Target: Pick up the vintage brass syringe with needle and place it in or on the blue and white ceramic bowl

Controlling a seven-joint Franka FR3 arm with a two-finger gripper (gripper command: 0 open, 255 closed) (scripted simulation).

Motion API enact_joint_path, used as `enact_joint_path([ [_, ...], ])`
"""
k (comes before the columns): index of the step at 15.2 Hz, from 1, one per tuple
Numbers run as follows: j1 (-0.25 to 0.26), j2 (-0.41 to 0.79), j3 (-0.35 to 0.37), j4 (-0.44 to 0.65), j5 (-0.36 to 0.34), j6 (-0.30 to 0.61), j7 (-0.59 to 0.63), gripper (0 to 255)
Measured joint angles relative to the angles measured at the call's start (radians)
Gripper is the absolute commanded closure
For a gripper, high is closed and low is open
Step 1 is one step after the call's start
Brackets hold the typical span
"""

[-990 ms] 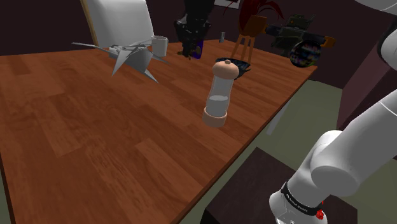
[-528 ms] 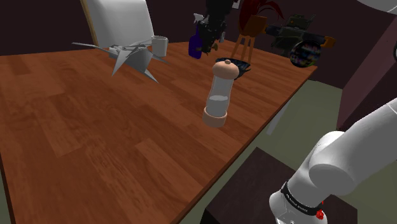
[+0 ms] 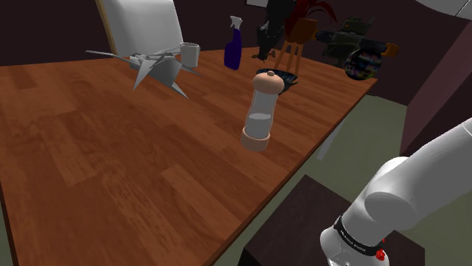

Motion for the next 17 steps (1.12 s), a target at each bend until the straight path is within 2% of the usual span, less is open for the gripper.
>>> enact_joint_path([
  [11, -0.097, 0.105, -0.180, 0.113, 0.009, -0.013, -0.275, 255],
  [17, -0.108, 0.092, -0.196, 0.030, 0.009, 0.057, -0.305, 255],
])
